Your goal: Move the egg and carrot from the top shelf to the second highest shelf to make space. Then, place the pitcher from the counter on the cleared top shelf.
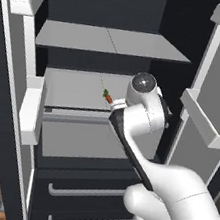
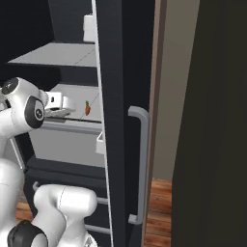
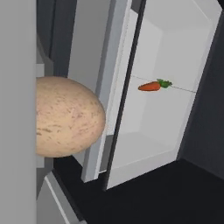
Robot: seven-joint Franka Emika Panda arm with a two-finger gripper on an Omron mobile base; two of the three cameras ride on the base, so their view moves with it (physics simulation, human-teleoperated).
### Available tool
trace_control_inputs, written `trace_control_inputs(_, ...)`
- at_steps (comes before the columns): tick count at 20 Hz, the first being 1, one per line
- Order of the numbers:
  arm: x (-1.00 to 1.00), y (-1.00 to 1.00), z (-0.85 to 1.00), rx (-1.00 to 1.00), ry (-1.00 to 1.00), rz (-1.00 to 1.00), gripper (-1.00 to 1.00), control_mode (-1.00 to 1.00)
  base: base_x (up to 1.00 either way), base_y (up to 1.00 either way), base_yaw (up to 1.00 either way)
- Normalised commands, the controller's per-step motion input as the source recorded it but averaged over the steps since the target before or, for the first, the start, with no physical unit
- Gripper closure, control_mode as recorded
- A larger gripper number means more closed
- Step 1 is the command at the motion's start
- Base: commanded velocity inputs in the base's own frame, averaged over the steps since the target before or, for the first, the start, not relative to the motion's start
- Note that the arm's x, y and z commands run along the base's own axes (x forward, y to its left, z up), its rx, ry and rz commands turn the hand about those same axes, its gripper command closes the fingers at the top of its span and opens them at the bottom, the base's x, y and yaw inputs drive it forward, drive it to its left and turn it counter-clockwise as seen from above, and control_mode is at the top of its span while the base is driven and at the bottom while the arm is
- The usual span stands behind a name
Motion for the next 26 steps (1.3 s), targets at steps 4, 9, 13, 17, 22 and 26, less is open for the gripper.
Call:
trace_control_inputs(4, 0.36, -0.26, -0.59, 0.0, 0.0, -0.16, 1.0, -1.0, 0.0, 0.0, 0.0)
trace_control_inputs(9, 0.51, -0.22, -0.61, 0.0, 0.0, -0.15, 1.0, -1.0, 0.0, 0.0, 0.0)
trace_control_inputs(13, 0.64, -0.21, -0.28, 0.0, 0.0, -0.12, 1.0, -1.0, 0.0, 0.0, 0.0)
trace_control_inputs(17, 0.68, -0.21, -0.01, 0.04, 0.0, -0.08, 1.0, -1.0, 0.0, 0.0, 0.0)
trace_control_inputs(22, 0.63, -0.08, 0.0, 0.08, 0.0, -0.05, 1.0, -1.0, 0.0, 0.0, 0.0)
trace_control_inputs(26, 0.62, 0.0, -0.01, 0.07, 0.0, -0.02, 1.0, -1.0, 0.0, 0.0, 0.0)
